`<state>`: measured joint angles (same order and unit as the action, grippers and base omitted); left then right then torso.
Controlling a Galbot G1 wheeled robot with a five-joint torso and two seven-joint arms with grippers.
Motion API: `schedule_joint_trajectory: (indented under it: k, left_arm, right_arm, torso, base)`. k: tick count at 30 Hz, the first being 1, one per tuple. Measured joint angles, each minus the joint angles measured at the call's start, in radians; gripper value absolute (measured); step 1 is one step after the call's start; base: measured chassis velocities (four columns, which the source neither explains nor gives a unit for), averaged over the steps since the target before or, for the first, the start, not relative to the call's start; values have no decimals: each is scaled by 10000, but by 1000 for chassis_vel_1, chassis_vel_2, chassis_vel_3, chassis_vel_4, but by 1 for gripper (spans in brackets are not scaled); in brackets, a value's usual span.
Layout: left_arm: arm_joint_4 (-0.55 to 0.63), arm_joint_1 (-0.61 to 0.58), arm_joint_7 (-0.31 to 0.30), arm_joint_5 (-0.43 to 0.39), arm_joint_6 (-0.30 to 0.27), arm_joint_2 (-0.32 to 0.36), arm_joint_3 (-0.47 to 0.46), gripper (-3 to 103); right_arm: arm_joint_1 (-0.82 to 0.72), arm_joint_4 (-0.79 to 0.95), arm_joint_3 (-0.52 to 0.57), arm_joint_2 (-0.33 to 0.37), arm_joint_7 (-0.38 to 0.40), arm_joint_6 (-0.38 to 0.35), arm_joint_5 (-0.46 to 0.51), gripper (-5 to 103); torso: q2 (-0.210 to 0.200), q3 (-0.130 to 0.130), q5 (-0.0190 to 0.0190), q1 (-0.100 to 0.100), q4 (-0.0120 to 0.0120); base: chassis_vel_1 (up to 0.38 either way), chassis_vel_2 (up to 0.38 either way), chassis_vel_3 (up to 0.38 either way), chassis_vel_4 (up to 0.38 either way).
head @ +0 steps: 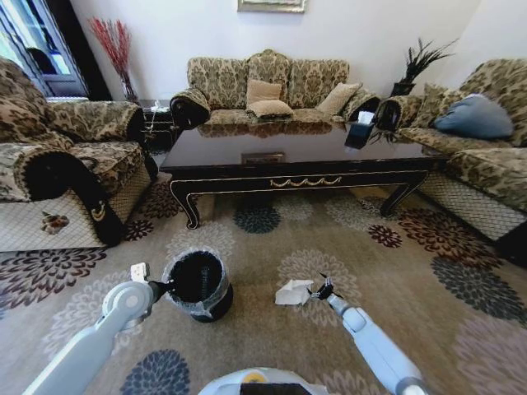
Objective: Move to the front of the table and pick up the trash from the floor, then place it into the trash bin.
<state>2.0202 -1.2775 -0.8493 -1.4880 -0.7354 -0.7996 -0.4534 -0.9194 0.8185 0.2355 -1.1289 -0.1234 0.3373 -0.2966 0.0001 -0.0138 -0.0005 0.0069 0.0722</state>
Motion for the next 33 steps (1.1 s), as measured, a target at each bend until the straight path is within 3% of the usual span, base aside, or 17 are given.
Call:
schedule_joint_trajectory:
  k: [5,7,9,16,18,21,23,24,27,30,32,33]
  left_arm:
    - [-78,131,1,5,0,-82,132,0]
    - [-123,168,0,9,0,-95,161,0]
    - [-140,174,0,11,0,-96,165,0]
    - [-203,134,13,19,0,-89,55,0]
    - [-209,128,22,18,0,-89,38,0]
    - [-246,118,31,20,0,-146,21,0]
    - [-249,119,34,21,0,-164,23,0]
    - [-257,135,36,46,0,-204,58,0]
    - [-264,184,36,96,0,-263,136,0]
    - [-273,274,37,148,0,-330,230,0]
    - [-275,291,38,160,0,-338,244,0]
    - [-280,300,38,172,0,-343,251,0]
  right_arm:
    - [189,-391,-9,-83,0,44,2,103]
    - [260,-479,-34,-109,-2,63,1,95]
    - [282,-499,-45,-121,-2,70,2,95]
    - [410,-563,-238,-239,-7,110,15,62]
    - [407,-556,-250,-229,-10,113,15,62]
    - [349,-475,-268,-106,-21,126,15,45]
    - [333,-461,-265,-85,-21,129,15,45]
    - [290,-427,-249,-38,-22,134,15,35]
    - [209,-335,-216,40,-21,143,24,29]
    - [60,-119,-199,162,1,144,60,13]
    - [30,-71,-195,167,25,144,65,13]
    - [7,-41,-191,167,49,144,72,8]
  torso:
    - [0,0,3,0,0]
    - [0,0,3,0,1]
    - [0,0,4,0,0]
    - [0,0,4,0,-2]
    - [0,0,6,1,-2]
    - [0,0,4,1,-2]
    - [0,0,3,1,-2]
    - [0,0,5,1,-1]
    - [0,0,6,0,-1]
    - [0,0,4,1,1]
    - [0,0,5,1,1]
    - [0,0,6,1,0]
  base:
    - [0,0,0,0]
    - [0,0,0,0]
    - [0,0,0,0]
    - [0,0,0,0]
    - [0,0,0,0]
    - [0,0,0,0]
    - [0,0,0,0]
    - [0,0,0,0]
    - [0,0,0,0]
    - [0,0,0,0]
    - [0,0,0,0]
    - [0,0,0,0]
